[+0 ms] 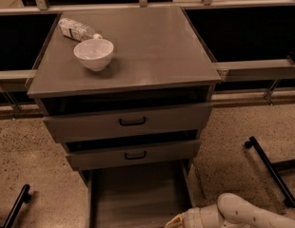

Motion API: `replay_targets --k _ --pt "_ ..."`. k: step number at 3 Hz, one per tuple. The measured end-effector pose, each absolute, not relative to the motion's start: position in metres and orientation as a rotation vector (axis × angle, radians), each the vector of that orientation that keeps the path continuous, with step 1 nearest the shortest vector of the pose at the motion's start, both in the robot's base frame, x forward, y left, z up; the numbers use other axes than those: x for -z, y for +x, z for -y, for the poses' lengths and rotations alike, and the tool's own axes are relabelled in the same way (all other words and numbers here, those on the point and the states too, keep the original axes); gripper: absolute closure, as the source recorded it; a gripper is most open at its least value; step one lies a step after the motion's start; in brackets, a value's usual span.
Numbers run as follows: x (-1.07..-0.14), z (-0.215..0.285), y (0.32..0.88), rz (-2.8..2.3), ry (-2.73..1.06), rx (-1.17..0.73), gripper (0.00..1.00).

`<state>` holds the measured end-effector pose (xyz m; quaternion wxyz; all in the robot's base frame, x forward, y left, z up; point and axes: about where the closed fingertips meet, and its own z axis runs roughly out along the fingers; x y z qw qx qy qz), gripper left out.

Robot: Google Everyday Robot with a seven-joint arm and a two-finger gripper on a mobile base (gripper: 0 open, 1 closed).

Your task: Close bottom drawer

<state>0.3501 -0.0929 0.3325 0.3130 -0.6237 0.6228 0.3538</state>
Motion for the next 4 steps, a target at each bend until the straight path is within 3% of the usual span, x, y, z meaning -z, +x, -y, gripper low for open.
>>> replay_targets --k 2,4 --pt "-0.280 0.111 0.359 -1.738 -1.602 -0.723 1.00" --pt "-0.215 0.118 0.364 -1.706 -1.644 -0.675 1.00"
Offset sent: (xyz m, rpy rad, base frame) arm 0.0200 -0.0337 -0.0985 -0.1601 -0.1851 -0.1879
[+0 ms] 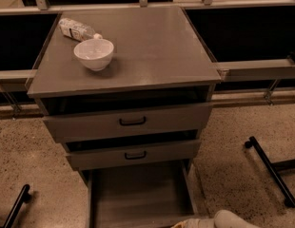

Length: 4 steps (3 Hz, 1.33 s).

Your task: Close bottom drawer

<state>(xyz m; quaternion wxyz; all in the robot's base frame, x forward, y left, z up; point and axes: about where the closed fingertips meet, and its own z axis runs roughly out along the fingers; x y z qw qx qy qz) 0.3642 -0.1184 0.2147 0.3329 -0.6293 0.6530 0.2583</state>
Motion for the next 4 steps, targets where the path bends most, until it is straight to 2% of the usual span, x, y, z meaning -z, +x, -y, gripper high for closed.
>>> replay_targets --k 2,4 --pt "-0.180 0.124 0.374 -1.665 -1.638 -0.677 1.00" --pt "-0.147 0.134 0.398 -1.651 -1.588 -0.593 1.00"
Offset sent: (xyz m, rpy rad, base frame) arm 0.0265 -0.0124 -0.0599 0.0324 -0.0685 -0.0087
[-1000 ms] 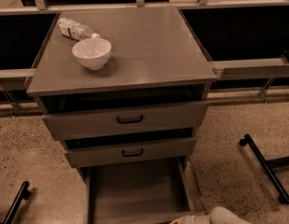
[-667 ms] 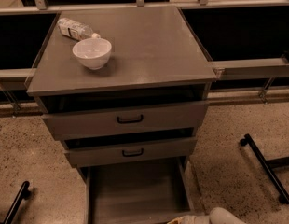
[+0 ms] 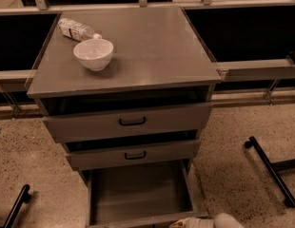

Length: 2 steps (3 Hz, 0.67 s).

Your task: Close bottom drawer

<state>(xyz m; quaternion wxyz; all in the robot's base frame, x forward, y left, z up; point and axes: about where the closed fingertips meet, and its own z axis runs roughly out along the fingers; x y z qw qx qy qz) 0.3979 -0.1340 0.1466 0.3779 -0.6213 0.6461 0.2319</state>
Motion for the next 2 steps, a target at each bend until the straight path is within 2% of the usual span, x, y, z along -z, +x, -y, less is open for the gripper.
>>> replay_targets --k 1,2 --pt "-0.1449 0.1331 0.4042 -1.641 -1.574 -0.597 0.82" --pt "-0.1449 0.1331 0.4042 -1.641 -1.574 -0.597 0.58"
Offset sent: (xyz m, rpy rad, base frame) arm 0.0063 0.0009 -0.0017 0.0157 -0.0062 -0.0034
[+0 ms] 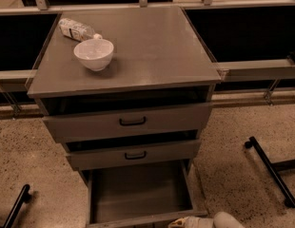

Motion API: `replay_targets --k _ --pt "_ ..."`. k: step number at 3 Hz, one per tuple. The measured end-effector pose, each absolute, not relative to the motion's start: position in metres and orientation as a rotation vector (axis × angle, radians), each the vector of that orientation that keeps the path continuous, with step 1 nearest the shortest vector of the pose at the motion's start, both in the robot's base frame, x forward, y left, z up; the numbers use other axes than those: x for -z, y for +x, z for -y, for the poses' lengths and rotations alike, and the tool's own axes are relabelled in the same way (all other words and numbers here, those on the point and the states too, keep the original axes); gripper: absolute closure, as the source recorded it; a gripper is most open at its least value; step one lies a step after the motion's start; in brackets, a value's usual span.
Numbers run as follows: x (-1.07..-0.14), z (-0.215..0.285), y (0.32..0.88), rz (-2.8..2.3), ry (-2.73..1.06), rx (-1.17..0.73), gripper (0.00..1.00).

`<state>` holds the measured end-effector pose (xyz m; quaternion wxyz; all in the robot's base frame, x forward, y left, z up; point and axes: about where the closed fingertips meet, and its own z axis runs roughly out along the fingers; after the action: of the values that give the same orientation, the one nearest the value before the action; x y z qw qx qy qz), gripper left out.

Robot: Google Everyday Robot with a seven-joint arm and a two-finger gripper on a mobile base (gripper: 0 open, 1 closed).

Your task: Close bottom drawer

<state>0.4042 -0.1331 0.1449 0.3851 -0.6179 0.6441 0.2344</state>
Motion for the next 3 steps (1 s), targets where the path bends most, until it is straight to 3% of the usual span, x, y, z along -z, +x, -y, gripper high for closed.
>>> replay_targets --k 2,3 --pt "-0.1449 0.1330 0.4041 -1.641 -1.574 -0.597 0.12" --pt "-0.1449 0.1330 0.4041 -1.641 -1.574 -0.597 0.00"
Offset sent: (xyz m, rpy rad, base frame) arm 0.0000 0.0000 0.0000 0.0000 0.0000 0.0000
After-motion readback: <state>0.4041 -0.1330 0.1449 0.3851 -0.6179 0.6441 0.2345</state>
